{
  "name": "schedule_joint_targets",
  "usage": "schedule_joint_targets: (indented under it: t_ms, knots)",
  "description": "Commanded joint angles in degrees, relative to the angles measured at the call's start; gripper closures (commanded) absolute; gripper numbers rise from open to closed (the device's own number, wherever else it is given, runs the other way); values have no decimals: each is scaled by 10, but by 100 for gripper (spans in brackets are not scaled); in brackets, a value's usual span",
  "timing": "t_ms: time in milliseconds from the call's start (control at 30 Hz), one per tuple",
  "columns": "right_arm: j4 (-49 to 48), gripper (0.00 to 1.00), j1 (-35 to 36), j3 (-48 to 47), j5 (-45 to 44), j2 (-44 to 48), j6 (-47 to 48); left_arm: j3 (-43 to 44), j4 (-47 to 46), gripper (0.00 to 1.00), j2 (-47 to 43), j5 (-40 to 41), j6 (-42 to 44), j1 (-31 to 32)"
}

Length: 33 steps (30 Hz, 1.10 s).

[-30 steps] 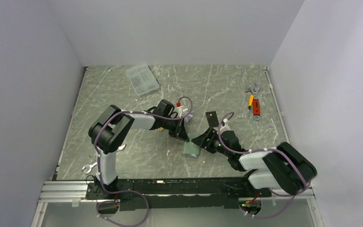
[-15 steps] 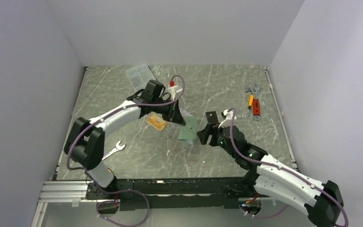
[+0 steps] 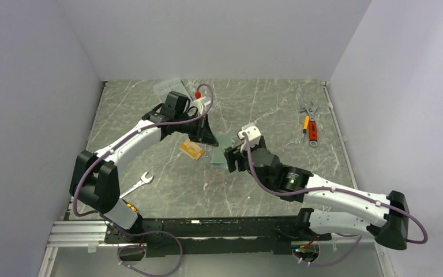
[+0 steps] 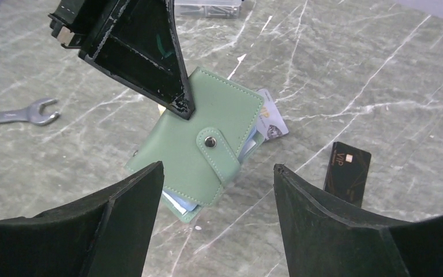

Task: Put the credit cards into the card holder
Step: Open the card holder at the center of the board.

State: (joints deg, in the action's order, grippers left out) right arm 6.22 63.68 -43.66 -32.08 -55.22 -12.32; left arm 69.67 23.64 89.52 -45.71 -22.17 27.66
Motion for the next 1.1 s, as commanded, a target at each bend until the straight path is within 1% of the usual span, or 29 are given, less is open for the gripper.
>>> schedule_joint_targets:
  t_ms: [0,233,300,400,533,700,867,967,1067]
  knots:
    - [-15,28,10,-42,-21,-39,57,8,-5,100,-30,-24,-12,-1]
    - [-13,30,39,-59,-55,-97,60,-21,-34,100,-50,-45,-27,-4]
    - [-5,31,42,-73,-67,-117,62,-25,-39,100,-56,-53,-31,-4]
    - [-19,33,52,-78,-85,-132,83,-30,-50,100,-62,-63,-39,-4]
    - [-27,42,58,-86,-123,-150,93,-35,-62,100,-64,-86,-49,-4]
    - [-42,51,61,-74,-177,-153,108,-42,-79,100,-70,-98,-63,-4]
    - [-60,60,61,-61,-198,-157,115,-50,-95,100,-75,-112,-75,-4]
    - [-43,62,62,-72,-202,-173,103,-50,-98,100,-77,-116,-76,-5]
    - [-23,69,62,-78,-205,-183,86,-49,-98,100,-80,-119,-77,-5]
